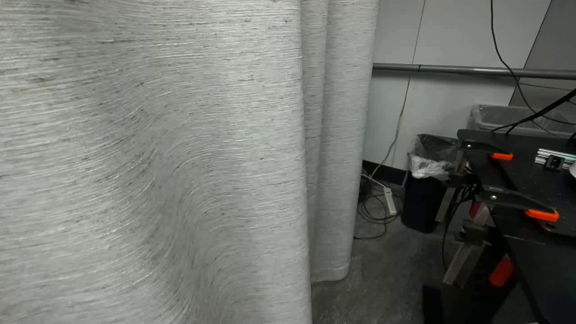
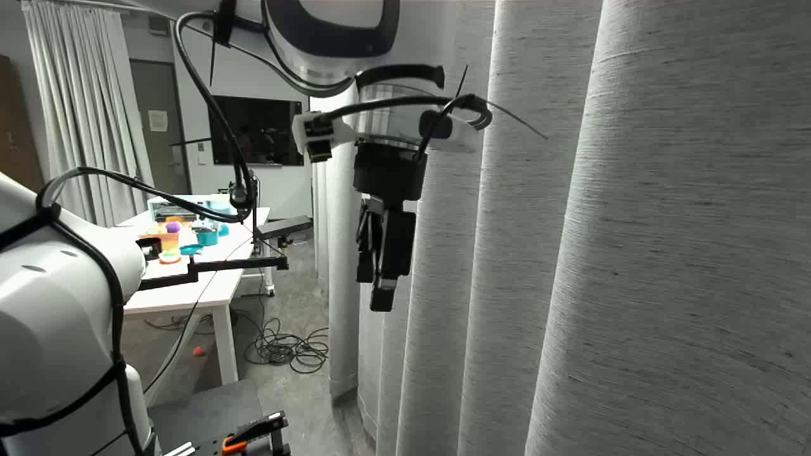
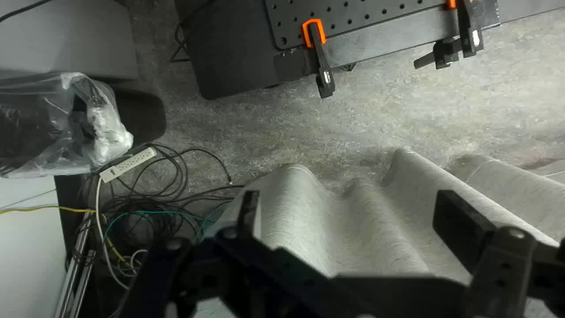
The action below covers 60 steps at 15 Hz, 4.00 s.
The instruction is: Open the curtain from right to left
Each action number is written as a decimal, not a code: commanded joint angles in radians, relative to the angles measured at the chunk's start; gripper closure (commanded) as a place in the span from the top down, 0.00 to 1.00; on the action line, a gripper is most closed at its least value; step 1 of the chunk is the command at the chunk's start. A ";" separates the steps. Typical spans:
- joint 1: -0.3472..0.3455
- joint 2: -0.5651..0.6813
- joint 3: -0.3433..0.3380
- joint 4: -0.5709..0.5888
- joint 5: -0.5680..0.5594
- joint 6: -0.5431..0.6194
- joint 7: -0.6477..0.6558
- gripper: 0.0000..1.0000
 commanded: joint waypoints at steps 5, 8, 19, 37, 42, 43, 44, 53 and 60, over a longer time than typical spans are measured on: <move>0.010 0.001 -0.008 0.002 -0.004 -0.003 0.004 1.00; 0.010 0.001 -0.008 0.002 -0.004 -0.003 0.004 1.00; 0.010 0.001 -0.008 0.002 -0.004 -0.003 0.004 1.00; -0.042 0.080 -0.023 0.043 -0.002 0.517 0.117 1.00; -0.062 0.085 -0.017 0.047 0.005 0.742 0.138 1.00; -0.060 0.083 -0.011 0.049 0.006 0.776 0.138 1.00; -0.058 0.081 -0.006 0.049 0.005 0.811 0.134 1.00; -0.104 0.108 0.050 0.053 -0.006 0.996 0.159 1.00; -0.207 0.107 0.048 0.010 -0.025 0.968 0.215 1.00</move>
